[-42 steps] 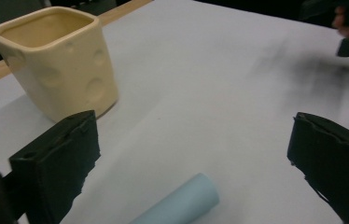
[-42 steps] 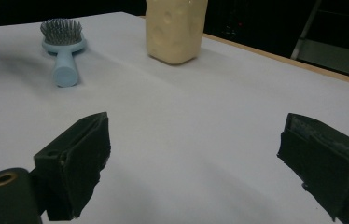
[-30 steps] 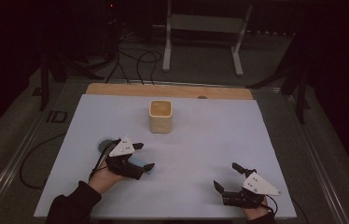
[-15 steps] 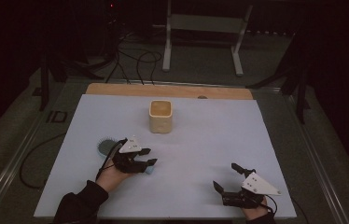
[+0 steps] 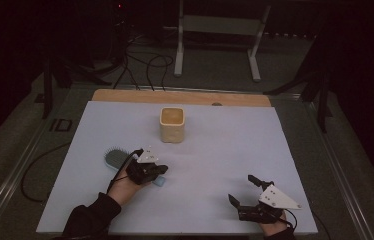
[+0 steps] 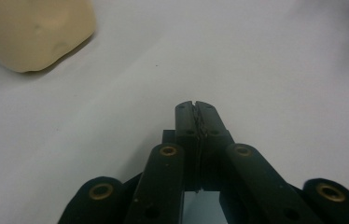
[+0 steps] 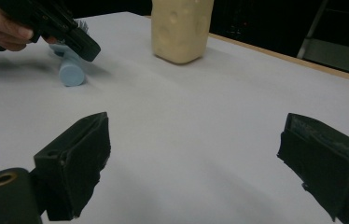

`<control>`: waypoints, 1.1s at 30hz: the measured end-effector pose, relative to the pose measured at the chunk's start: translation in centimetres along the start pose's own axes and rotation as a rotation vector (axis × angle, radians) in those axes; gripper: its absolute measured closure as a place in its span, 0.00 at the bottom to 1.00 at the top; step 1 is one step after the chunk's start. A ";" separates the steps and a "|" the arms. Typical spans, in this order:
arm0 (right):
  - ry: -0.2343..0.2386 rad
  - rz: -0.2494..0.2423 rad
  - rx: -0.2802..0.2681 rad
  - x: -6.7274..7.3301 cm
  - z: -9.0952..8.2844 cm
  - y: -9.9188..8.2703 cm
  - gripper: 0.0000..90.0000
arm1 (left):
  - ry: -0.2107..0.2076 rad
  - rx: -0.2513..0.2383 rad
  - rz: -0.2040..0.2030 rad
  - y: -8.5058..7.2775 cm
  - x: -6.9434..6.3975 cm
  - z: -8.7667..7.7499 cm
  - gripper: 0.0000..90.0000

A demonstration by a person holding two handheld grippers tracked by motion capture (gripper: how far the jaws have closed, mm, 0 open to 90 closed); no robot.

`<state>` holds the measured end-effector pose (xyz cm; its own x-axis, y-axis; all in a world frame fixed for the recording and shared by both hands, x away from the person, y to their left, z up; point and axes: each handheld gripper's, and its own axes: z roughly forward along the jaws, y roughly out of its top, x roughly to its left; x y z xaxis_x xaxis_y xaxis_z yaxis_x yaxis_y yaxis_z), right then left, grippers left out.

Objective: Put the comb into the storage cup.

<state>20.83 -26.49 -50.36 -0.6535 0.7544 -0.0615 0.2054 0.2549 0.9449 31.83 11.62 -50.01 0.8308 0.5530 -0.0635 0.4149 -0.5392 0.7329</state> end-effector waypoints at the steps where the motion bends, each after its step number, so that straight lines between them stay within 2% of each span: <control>1: 0.000 -0.001 0.000 0.0 0.0 0.0 0.10 | -0.013 -0.002 -0.004 0.0 0.0 0.0 0.99; 5: 0.003 0.000 0.002 0.0 0.0 0.0 0.10 | -0.015 0.027 0.010 0.1 -0.2 0.3 1.00; 11: 0.002 -0.001 0.001 0.0 0.0 0.0 0.10 | -0.041 0.063 0.012 -0.1 -0.5 0.8 1.00; 18: 0.000 -0.001 0.002 0.0 0.0 0.0 0.10 | -0.037 0.112 0.019 -0.5 -1.2 0.6 1.00; 25: 0.001 -0.002 0.002 0.0 0.0 0.0 0.10 | -0.037 0.143 0.035 -1.1 -1.6 -0.1 1.00; 33: 0.003 -0.004 0.005 0.1 0.0 0.0 0.10 | -0.026 0.177 0.030 -3.2 -2.3 -2.3 1.00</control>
<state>20.81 -26.40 -50.35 -0.6562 0.7518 -0.0640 0.2064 0.2605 0.9432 27.80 13.53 -50.62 0.8522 0.5195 -0.0623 0.4464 -0.6598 0.6045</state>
